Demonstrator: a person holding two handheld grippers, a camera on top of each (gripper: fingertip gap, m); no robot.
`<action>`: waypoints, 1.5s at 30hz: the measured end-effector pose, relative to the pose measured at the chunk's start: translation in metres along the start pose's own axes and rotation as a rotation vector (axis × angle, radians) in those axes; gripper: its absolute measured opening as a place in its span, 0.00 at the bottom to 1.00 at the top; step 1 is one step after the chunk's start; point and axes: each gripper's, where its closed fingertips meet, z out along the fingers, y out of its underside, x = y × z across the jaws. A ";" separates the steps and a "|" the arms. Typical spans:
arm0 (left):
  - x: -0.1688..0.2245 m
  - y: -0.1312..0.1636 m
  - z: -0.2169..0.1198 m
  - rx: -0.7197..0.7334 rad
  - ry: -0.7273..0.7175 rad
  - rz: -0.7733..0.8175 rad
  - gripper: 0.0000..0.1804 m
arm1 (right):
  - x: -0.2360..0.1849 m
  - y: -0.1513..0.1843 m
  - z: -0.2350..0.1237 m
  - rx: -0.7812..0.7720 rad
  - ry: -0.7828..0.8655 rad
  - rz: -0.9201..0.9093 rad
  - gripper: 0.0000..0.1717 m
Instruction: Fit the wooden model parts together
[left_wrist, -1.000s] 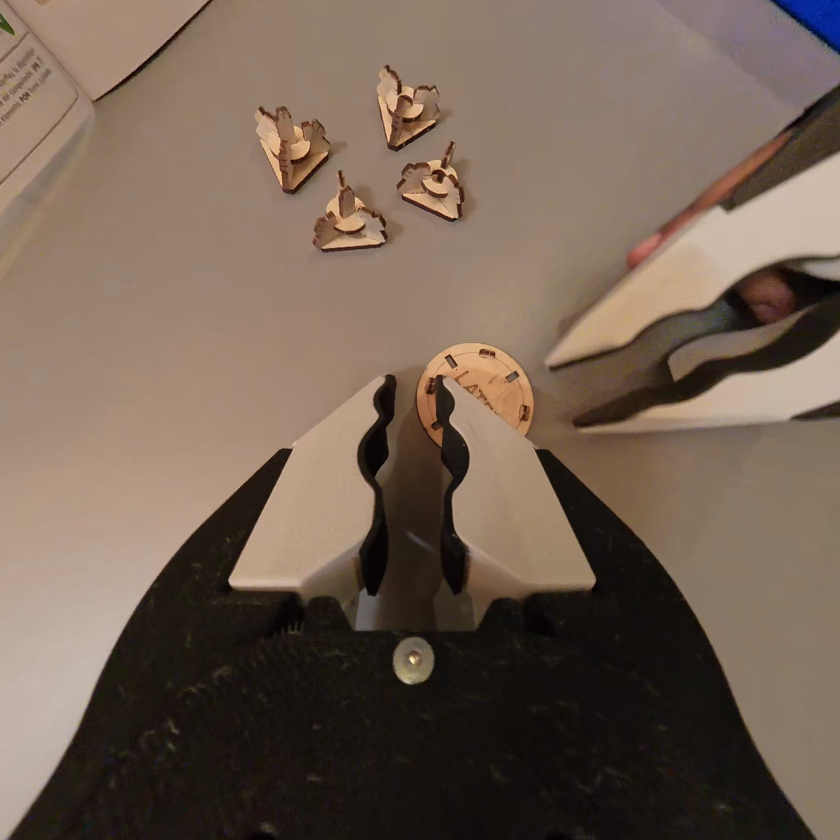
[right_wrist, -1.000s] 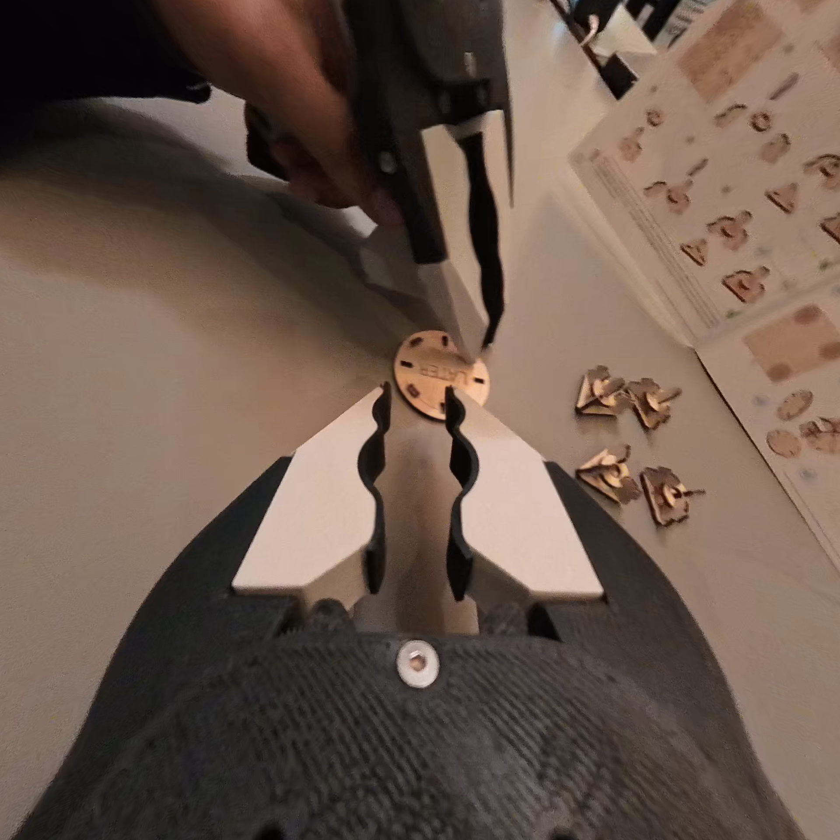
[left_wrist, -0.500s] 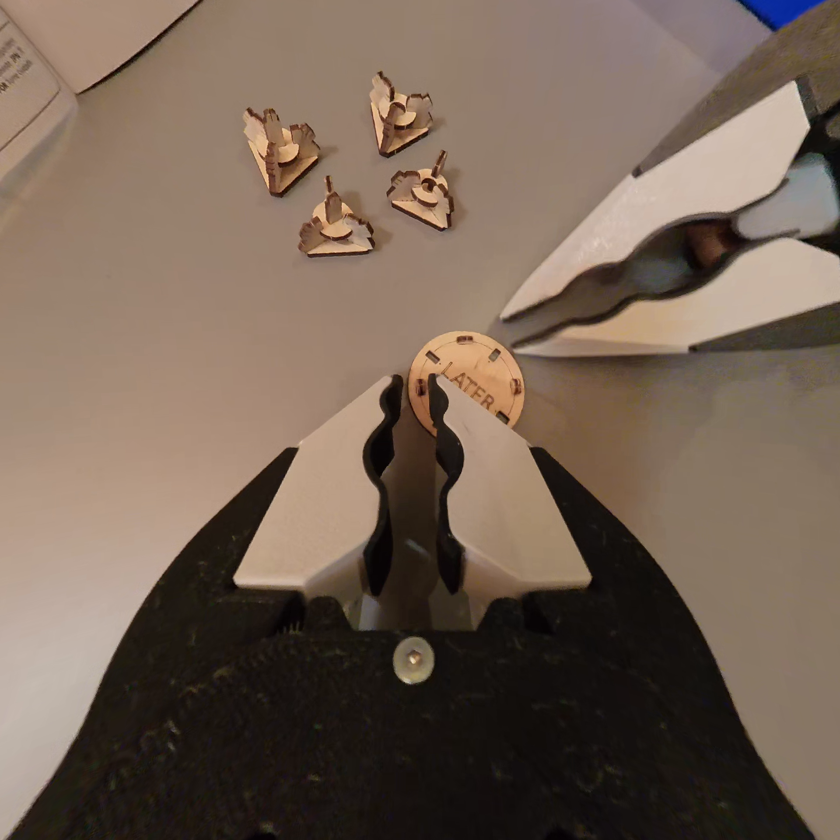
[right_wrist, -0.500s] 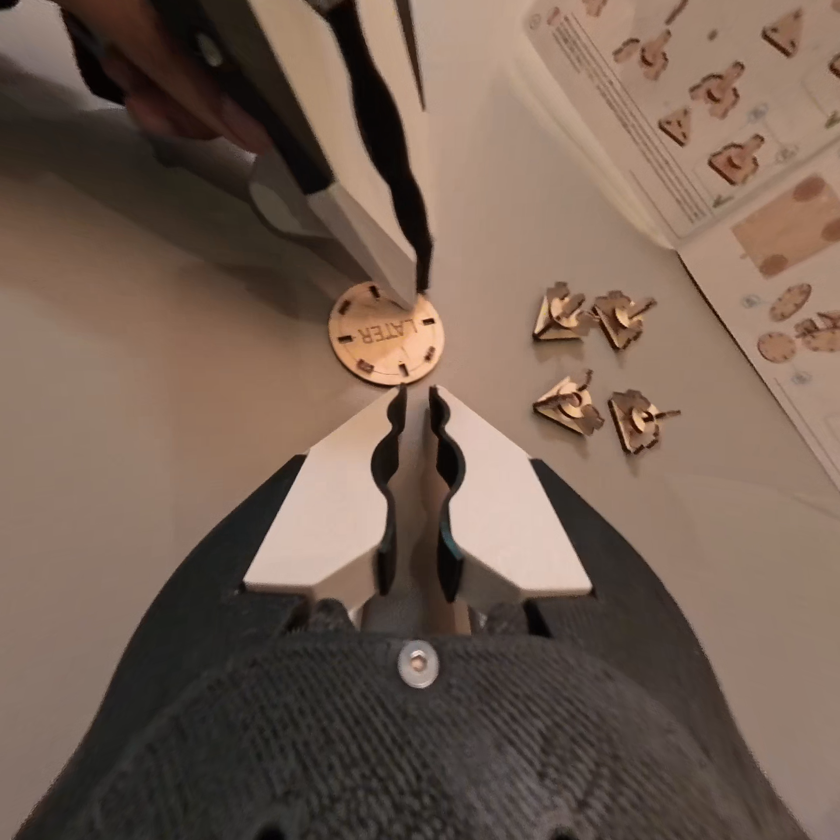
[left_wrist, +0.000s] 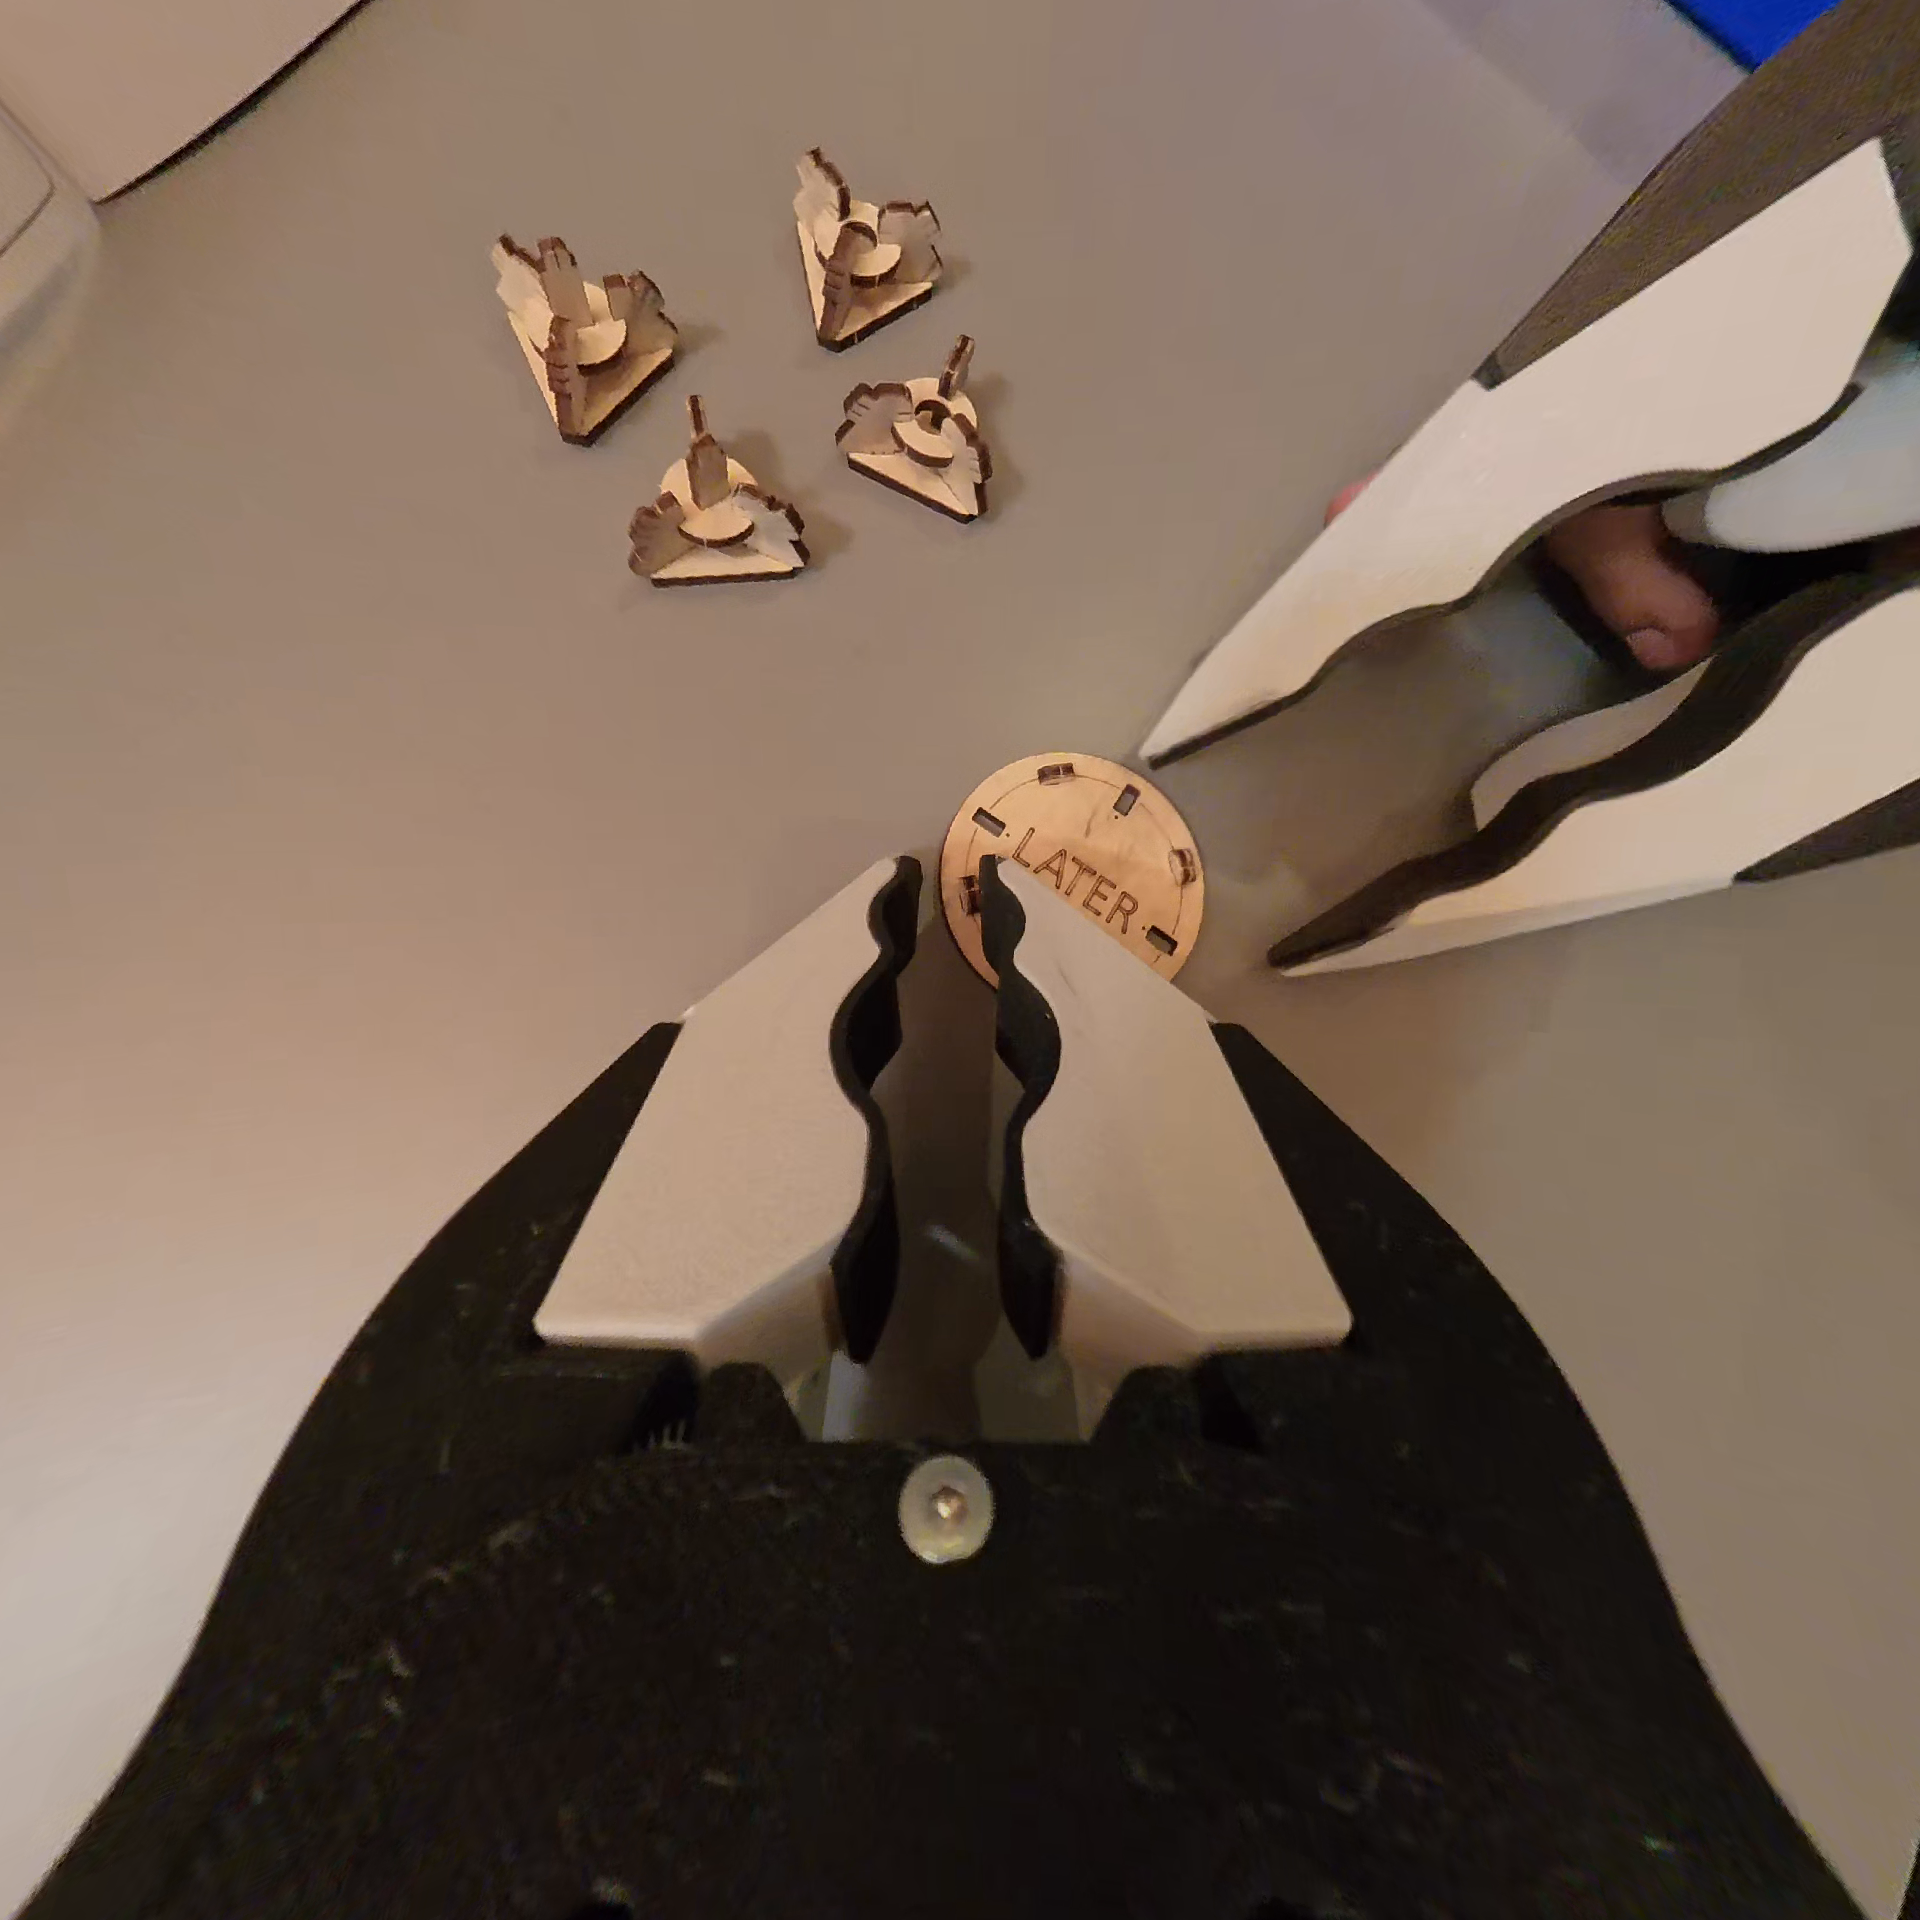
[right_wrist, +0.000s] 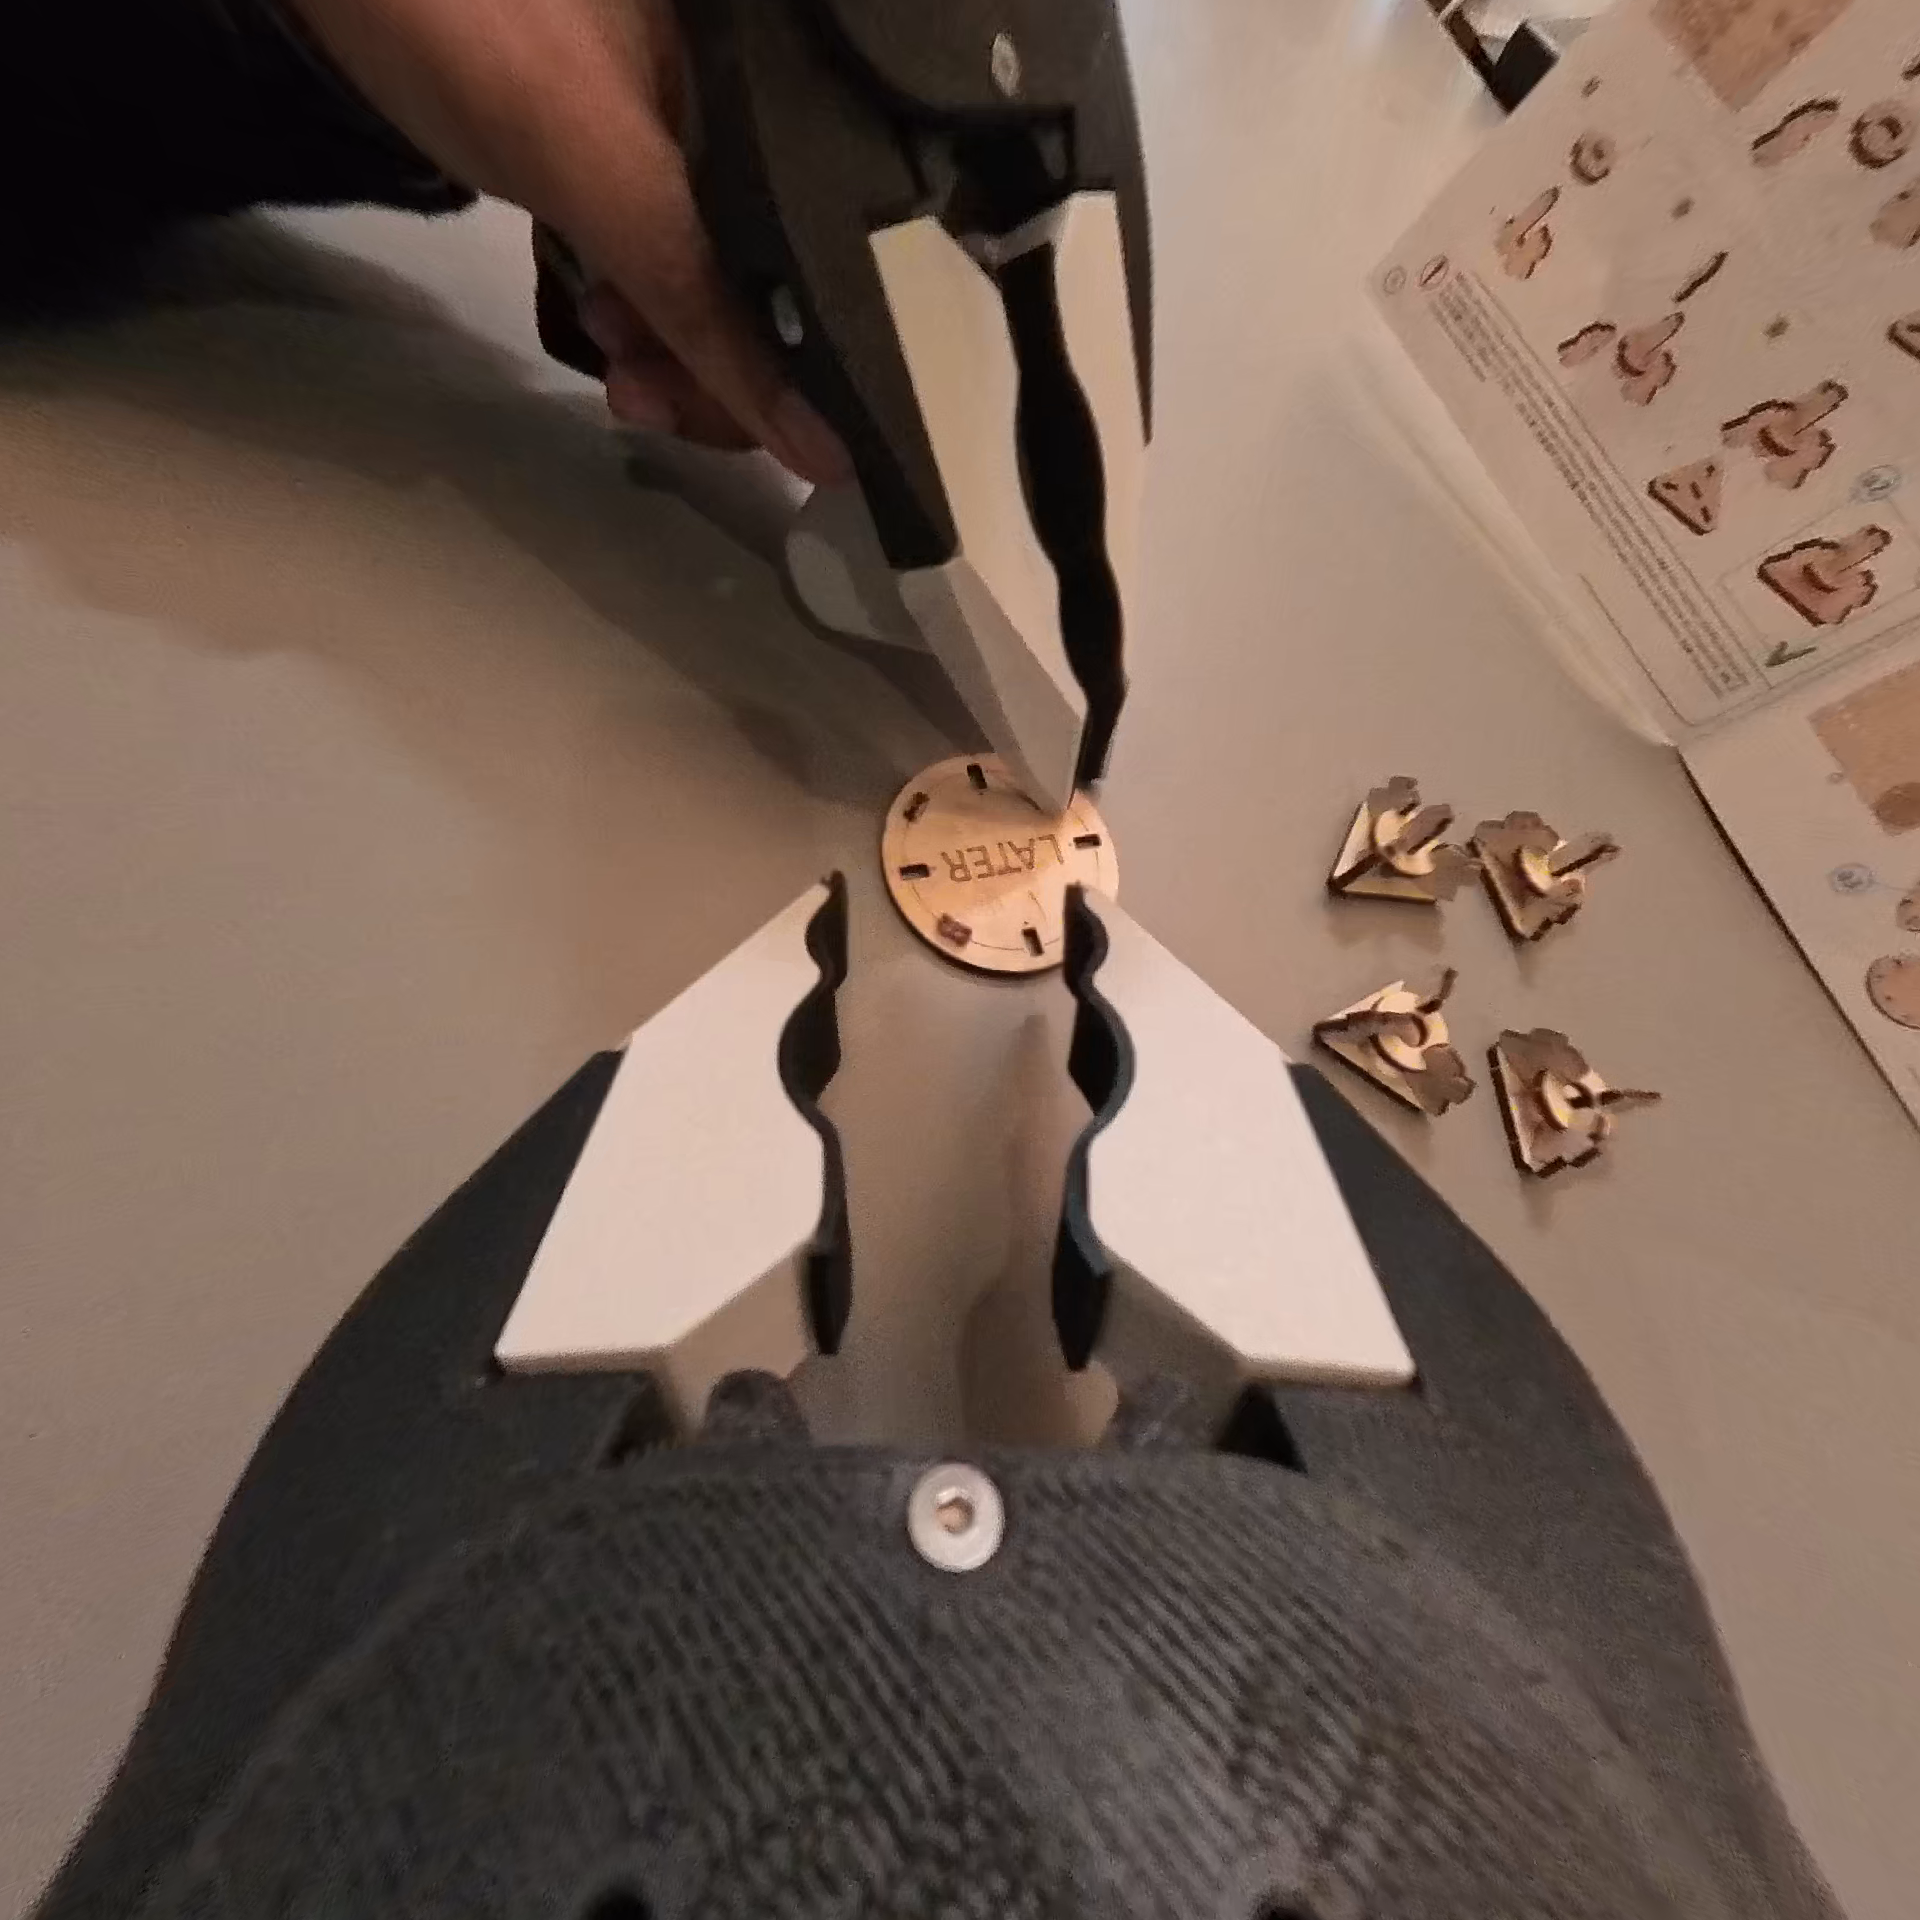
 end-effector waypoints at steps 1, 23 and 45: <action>0.000 0.000 0.000 -0.001 -0.005 0.005 0.07 | -0.001 0.003 0.002 -0.021 0.003 -0.015 0.25; 0.024 0.010 -0.011 -0.055 0.168 0.047 0.02 | 0.049 0.031 -0.007 -0.110 0.177 0.183 0.20; 0.032 0.004 0.006 0.014 0.077 0.256 0.35 | 0.048 0.029 -0.008 -0.098 0.164 0.182 0.19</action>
